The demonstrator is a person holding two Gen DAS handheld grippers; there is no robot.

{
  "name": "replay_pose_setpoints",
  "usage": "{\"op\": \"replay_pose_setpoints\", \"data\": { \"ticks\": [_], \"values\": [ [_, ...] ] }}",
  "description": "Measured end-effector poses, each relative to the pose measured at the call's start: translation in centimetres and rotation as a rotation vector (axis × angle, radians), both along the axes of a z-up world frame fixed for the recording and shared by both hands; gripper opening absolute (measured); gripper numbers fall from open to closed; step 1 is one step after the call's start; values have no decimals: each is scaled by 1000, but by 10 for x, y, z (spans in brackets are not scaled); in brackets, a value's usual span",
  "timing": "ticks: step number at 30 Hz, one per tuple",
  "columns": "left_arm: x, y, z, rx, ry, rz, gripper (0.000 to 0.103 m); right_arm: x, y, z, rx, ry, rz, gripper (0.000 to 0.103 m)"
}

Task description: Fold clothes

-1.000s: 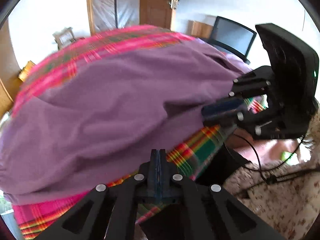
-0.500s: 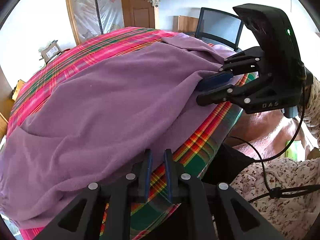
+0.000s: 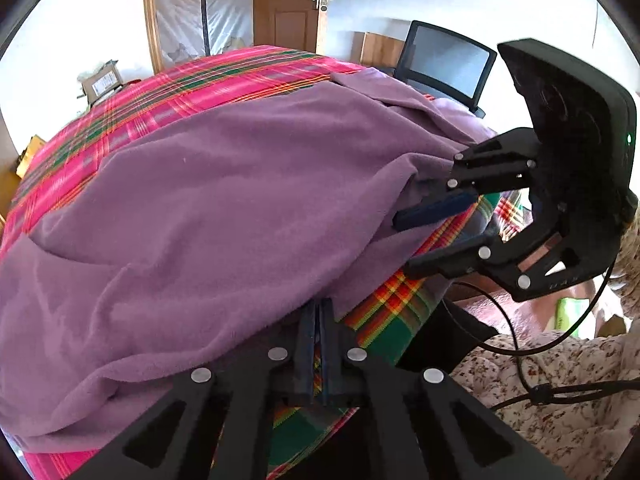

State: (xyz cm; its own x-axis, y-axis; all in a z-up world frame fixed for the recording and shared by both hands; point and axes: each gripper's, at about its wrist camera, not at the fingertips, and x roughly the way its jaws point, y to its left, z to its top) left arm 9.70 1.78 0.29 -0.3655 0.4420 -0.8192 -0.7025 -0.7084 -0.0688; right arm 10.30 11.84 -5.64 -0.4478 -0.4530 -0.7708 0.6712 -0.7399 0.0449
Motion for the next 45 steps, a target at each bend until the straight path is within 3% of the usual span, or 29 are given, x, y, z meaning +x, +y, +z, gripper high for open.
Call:
{"op": "replay_pose_setpoints", "data": {
  "ticks": [14, 20, 28, 31, 35, 40, 45],
  "values": [
    [18, -8, -1, 23, -9, -24, 1, 2, -7, 5, -13, 22, -1, 31],
    [17, -13, -2, 51, -25, -2, 1, -4, -14, -2, -129, -62, -10, 30],
    [14, -20, -1, 65, -64, 17, 1, 10, -14, -1, -145, -61, -10, 29],
    [16, -41, 10, 55, -19, 77, 1, 9, -7, 9, -140, -14, -35, 29],
    [7, -76, 28, 100, 6, 199, 2, 5, 5, 21, -132, 45, -90, 29],
    [-2, -93, 36, 51, 67, 293, 15, 2, 17, 23, -74, 94, -162, 29],
    [1, -85, 31, -73, 116, 235, 15, 4, 25, 16, 60, 140, -192, 30]
  ]
}}
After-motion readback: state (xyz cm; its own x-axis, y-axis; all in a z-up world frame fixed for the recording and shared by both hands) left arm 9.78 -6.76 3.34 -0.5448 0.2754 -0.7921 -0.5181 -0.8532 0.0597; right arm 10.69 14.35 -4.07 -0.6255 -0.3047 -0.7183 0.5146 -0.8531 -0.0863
